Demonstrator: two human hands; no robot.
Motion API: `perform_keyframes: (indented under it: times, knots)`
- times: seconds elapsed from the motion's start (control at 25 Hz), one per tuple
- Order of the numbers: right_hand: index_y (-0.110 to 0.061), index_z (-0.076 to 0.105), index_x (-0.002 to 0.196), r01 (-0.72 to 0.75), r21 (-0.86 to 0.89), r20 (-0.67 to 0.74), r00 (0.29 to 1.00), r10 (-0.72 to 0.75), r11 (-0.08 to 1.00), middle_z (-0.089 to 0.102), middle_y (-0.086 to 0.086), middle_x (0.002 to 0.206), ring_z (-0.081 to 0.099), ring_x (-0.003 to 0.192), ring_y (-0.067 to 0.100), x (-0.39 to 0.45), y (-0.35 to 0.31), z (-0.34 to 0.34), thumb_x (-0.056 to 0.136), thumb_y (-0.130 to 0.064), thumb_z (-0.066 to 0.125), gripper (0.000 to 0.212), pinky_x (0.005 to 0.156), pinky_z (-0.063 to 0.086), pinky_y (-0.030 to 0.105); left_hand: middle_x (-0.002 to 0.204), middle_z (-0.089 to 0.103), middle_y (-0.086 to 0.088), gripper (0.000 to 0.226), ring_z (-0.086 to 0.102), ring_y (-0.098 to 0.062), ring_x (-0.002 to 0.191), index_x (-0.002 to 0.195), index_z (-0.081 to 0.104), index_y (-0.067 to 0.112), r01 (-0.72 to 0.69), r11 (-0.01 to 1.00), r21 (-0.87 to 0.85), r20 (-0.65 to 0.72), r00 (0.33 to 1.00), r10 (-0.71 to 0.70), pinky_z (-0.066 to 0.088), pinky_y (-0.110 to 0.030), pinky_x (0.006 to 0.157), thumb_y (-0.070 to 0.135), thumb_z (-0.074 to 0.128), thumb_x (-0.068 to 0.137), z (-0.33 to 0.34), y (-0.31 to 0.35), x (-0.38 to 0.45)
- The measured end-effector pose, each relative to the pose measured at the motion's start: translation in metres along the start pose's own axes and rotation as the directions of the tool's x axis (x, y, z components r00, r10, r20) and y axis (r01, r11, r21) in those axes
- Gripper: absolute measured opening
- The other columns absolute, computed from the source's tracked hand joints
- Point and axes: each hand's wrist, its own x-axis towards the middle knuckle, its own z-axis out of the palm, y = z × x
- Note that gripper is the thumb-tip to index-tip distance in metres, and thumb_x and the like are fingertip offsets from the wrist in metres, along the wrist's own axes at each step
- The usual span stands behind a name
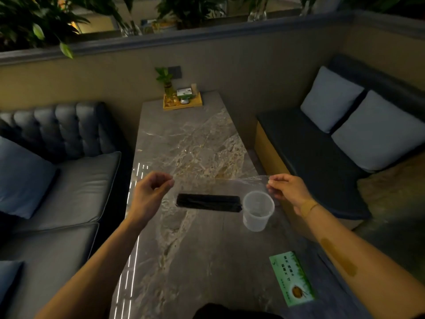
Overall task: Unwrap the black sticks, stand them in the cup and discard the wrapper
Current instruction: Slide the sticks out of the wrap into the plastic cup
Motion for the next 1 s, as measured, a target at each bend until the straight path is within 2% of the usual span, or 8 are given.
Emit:
perform_keyframes:
  times: [0.16,0.28,0.52,0.64,0.8,1.0]
  knots:
    - [0.004,0.061,0.113,-0.004,0.011,-0.014,1.000,0.004,1.000,0.065,0.020,0.098,0.059,0.068,0.015,0.011,0.004,-0.004,0.091,-0.002,0.059,0.023,0.047,0.052,0.011,0.083,0.071,-0.001,0.017,0.064,-0.010,0.077,0.086,0.070,0.023,-0.035,0.999,0.037,0.005,0.999,0.035,0.051,-0.023,0.075,0.007,0.074,0.083,0.008,0.012,0.010]
    - [0.000,0.063,0.111,-0.026,0.027,-0.022,0.999,0.027,0.999,0.067,0.015,0.093,0.060,0.068,0.013,0.017,0.009,-0.006,0.091,-0.004,0.059,0.021,0.047,0.051,0.011,0.080,0.071,0.004,0.022,0.064,-0.004,0.074,0.081,0.070,0.028,-0.061,0.997,0.047,-0.002,0.998,0.061,0.050,-0.013,0.071,0.006,0.074,0.083,0.015,0.022,0.015]
    - [-0.007,0.064,0.103,-0.097,0.090,-0.010,0.995,0.098,0.991,0.067,0.008,0.082,0.060,0.069,0.015,0.023,0.029,-0.010,0.091,-0.005,0.060,0.013,0.067,0.051,0.029,0.084,0.072,-0.003,0.010,0.066,-0.008,0.077,0.090,0.070,0.015,-0.104,0.987,0.125,0.055,0.994,0.098,0.052,-0.014,0.071,0.009,0.074,0.083,0.029,0.044,0.031]
    - [-0.013,0.065,0.095,-0.123,0.106,-0.006,0.992,0.124,0.987,0.069,0.006,0.082,0.062,0.071,0.016,0.024,0.037,-0.013,0.090,-0.006,0.061,0.009,0.070,0.052,0.030,0.083,0.071,-0.002,0.009,0.065,-0.008,0.076,0.090,0.070,0.012,-0.125,0.981,0.151,0.076,0.990,0.115,0.051,-0.012,0.069,0.008,0.073,0.084,0.036,0.050,0.036]
    - [-0.016,0.065,0.091,-0.134,0.126,-0.003,0.991,0.136,0.983,0.070,0.006,0.082,0.062,0.069,0.017,0.026,0.047,-0.016,0.090,-0.007,0.062,0.010,0.068,0.050,0.030,0.080,0.072,0.001,0.015,0.066,-0.006,0.074,0.085,0.070,0.024,-0.144,0.978,0.151,0.106,0.986,0.129,0.051,-0.013,0.068,0.009,0.074,0.083,0.041,0.055,0.041]
    - [-0.017,0.062,0.089,-0.147,0.152,0.009,0.989,0.147,0.978,0.068,0.007,0.081,0.061,0.068,0.017,0.028,0.051,-0.019,0.091,-0.007,0.060,0.011,0.065,0.048,0.029,0.078,0.071,0.006,0.023,0.066,-0.013,0.077,0.080,0.070,0.036,-0.164,0.975,0.153,0.136,0.980,0.144,0.054,-0.026,0.074,0.013,0.075,0.083,0.052,0.067,0.051]
